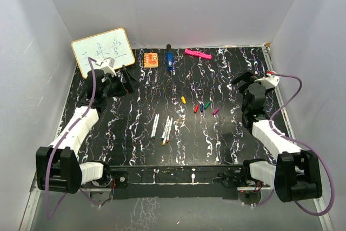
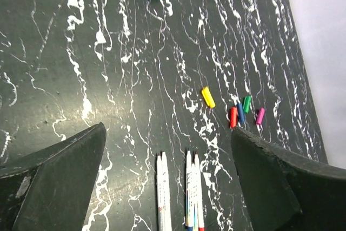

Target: Insert the pens into the pen caps

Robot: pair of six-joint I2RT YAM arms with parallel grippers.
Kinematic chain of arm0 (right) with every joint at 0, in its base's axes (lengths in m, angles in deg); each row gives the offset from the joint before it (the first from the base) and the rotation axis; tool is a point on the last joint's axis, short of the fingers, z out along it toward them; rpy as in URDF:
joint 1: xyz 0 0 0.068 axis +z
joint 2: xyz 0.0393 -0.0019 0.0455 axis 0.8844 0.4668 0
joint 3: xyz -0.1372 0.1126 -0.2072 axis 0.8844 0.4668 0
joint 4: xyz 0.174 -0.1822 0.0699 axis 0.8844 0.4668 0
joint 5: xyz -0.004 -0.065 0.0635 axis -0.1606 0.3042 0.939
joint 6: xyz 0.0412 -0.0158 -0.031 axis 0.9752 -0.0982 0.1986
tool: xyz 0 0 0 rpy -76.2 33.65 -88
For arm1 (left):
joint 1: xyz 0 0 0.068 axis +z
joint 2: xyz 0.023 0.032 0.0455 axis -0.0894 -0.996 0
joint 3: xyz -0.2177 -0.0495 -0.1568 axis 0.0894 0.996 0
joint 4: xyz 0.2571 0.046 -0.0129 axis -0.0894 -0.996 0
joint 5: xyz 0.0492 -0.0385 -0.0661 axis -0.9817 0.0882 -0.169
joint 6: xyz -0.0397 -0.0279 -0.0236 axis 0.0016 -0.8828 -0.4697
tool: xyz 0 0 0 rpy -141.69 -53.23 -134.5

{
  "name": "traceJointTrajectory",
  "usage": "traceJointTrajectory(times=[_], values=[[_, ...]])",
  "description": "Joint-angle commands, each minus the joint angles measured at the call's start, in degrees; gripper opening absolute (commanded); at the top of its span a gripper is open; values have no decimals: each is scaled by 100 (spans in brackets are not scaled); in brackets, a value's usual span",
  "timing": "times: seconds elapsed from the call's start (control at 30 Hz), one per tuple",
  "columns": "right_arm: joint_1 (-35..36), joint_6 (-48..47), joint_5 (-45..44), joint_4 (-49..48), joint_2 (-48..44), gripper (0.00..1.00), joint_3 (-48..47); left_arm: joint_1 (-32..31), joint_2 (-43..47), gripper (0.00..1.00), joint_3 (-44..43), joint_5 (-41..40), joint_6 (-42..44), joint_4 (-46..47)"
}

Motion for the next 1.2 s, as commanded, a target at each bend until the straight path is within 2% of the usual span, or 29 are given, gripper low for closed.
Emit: traceJointTrajectory(times=[0.0, 0.1, 0.2, 0.3, 0.43, 0.7, 0.77, 0.83, 0.9, 1.17], values=[[-37, 29, -189, -345, -270, 95, 68, -456, -30, 98, -66, -258, 427, -401], [-42, -36, -185, -161, -245, 94, -11, -1042, -153, 98, -428, -1287, 924, -1149], [-42, -133, -62, 143, -89, 93, -233, -1588, -373, 98, -661, -2095, 991, -1755], [-38, -151, 69, 224, -14, 92, -315, -1963, -578, 99, -585, -2211, 803, -1922], [-38, -129, 157, 203, -71, 92, -297, -2277, -837, 99, -517, -2832, 425, -2320], [-34, 13, 468, 73, -119, 92, -156, -2904, -1552, 98, -903, -3323, 365, -3396], [-42, 38, 506, 75, -85, 92, -146, -2930, -1651, 92, -880, -3358, 290, -3439], [-37, 36, 522, 75, -51, 92, -136, -2939, -1709, 78, -841, -3333, 234, -3400], [-35, 34, 538, 74, -25, 92, -136, -2940, -1725, 70, -822, -3212, 198, -3367], [-37, 98, 663, 57, 82, 94, -136, -2940, -1648, 59, -659, -3064, 121, -3307]])
